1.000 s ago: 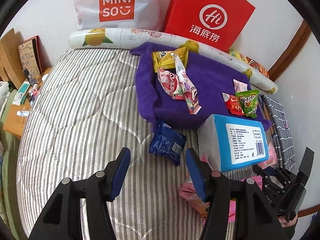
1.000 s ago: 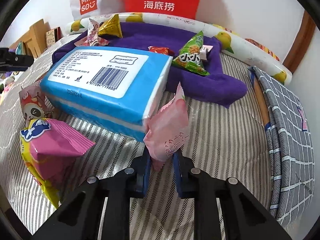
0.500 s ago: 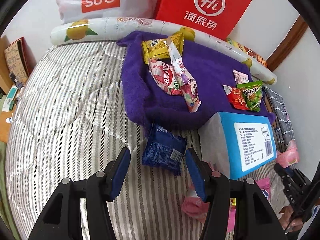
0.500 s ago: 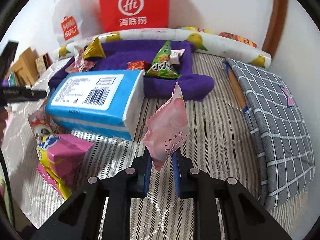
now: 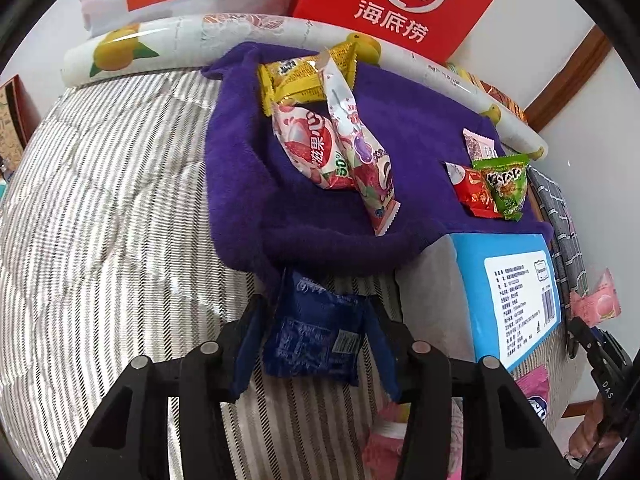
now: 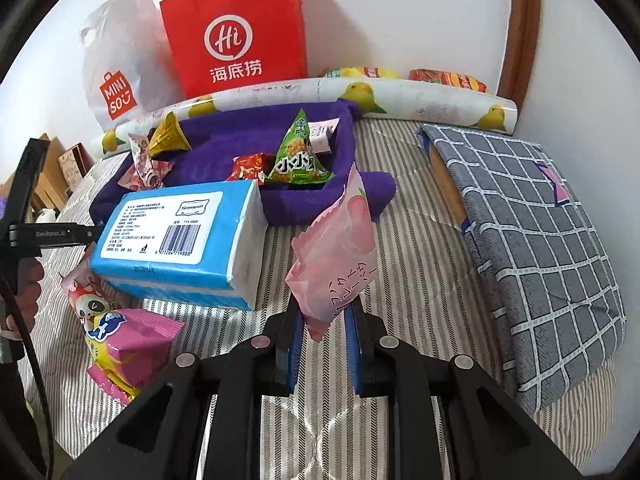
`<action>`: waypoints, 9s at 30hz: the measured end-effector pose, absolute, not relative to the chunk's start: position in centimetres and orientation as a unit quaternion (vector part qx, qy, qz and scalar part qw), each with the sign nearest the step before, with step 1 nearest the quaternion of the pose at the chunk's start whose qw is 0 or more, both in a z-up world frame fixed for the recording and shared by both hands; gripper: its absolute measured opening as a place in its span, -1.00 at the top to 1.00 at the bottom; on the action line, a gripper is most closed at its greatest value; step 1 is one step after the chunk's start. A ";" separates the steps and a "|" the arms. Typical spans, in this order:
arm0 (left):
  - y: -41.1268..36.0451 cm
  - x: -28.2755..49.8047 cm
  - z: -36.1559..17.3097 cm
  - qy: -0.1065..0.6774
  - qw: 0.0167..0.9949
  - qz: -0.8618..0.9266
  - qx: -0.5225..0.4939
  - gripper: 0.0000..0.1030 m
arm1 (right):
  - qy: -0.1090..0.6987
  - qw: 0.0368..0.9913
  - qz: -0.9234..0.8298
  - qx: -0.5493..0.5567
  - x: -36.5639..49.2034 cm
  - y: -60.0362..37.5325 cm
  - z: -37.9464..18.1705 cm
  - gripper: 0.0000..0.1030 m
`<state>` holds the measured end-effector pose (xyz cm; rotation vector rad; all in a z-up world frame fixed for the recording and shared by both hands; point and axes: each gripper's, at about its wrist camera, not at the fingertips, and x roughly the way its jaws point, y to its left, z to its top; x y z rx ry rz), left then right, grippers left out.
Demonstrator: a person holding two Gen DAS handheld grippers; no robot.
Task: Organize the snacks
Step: 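Lift the pink bag with the right tool while the left tool grasps the blue packet, then carry the pink bag and blue packet over the purple towel, then lower both packets onto the purple towel and open both tools, then move both tools back toward the pink-yellow chip bag and pink candy bag, then grasp the pink-yellow chip bag with the right tool while the left tool grasps the pink candy bag, then lift and carry both bags over the purple towel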
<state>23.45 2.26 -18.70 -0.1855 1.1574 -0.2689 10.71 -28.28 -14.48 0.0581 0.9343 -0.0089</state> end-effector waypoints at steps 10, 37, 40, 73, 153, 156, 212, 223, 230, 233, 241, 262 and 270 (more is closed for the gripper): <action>2.2 23.5 -18.8 0.540 0.827 -0.130 -0.087 0.44 | 0.448 0.893 -0.025 0.038 10.3 -29.2 -14.3 0.63; 5.3 16.2 -11.0 0.475 0.863 -0.137 -0.100 0.65 | 0.426 0.902 -0.022 0.064 8.1 -26.7 -9.7 0.64; 5.4 15.1 -9.7 0.463 0.870 -0.139 -0.097 0.65 | 0.419 0.905 -0.016 0.072 7.6 -26.5 -8.5 0.64; 3.7 15.9 -3.2 0.407 0.898 -0.140 -0.091 0.65 | 0.380 0.924 0.008 0.044 11.0 -25.3 -3.7 0.65; 2.4 30.3 -14.9 0.502 0.847 -0.140 -0.109 0.02 | 0.483 0.871 0.088 -0.018 27.5 -18.9 -12.9 -0.04; 2.8 29.4 -14.2 0.499 0.849 -0.137 -0.109 0.02 | 0.472 0.879 0.071 -0.012 26.1 -19.8 -12.4 -0.04; 6.2 15.8 -13.0 0.496 0.855 -0.121 -0.087 -0.13 | 0.548 0.822 0.119 0.101 11.0 -16.0 -17.7 -0.40; 4.9 15.5 -13.9 0.508 0.845 -0.140 -0.093 -0.13 | 0.533 0.831 0.129 0.098 10.0 -16.7 -16.9 -0.29; 3.3 15.2 -14.2 0.508 0.841 -0.159 -0.100 -0.25 | 0.520 0.840 0.122 0.102 9.1 -18.5 -15.7 -0.28; 2.5 15.1 -14.2 0.507 0.840 -0.168 -0.099 -0.33 | 0.514 0.844 0.113 0.102 8.8 -19.6 -15.3 -0.28; 0.0 15.2 -15.3 0.519 0.832 -0.180 -0.078 -0.34 | 0.496 0.860 0.078 0.095 8.0 -23.2 -14.0 -0.28; -2.3 15.9 -17.7 0.536 0.825 -0.177 -0.033 -0.19 | 0.493 0.863 0.046 0.103 8.3 -27.0 -14.2 -0.28; -1.4 15.3 -16.4 0.526 0.830 -0.181 -0.048 -0.15 | 0.484 0.868 0.050 0.099 8.0 -26.7 -13.0 -0.28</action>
